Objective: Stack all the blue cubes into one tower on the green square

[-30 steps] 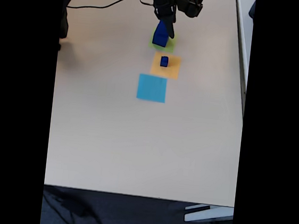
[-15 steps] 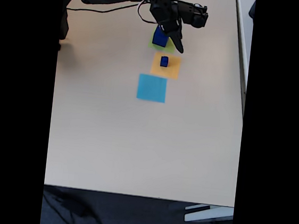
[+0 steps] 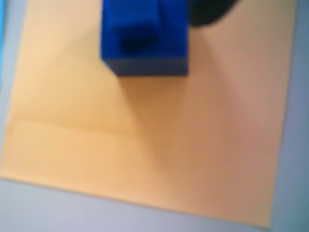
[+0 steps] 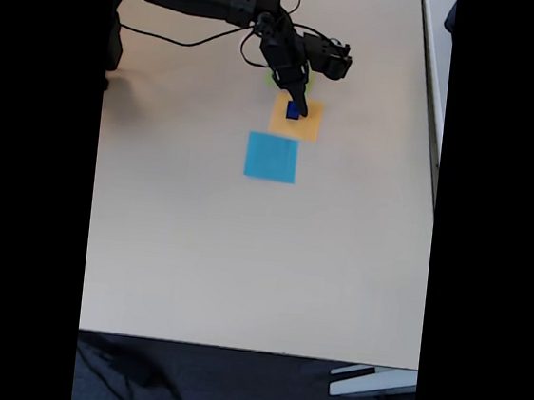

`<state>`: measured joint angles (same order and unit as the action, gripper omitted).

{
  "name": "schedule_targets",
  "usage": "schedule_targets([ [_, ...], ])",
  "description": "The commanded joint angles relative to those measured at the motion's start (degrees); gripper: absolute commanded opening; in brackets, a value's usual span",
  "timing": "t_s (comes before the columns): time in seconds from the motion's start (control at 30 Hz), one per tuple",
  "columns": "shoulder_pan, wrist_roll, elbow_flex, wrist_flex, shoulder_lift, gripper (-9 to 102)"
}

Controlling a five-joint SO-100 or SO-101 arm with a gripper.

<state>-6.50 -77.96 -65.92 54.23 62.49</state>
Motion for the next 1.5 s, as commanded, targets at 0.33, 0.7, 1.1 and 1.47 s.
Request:
schedule_targets([
  [0.33, 0.3, -0.6, -2.0, -3.1, 6.2, 26],
  [0.7, 0.4, -1.1, -3.6, -4.2, 5.4, 25],
  [1.1, 0.8, -1.1, -3.7, -5.0, 3.5, 24],
  [1.47, 1.0, -1.1, -4.4, -5.1, 2.7, 24],
])
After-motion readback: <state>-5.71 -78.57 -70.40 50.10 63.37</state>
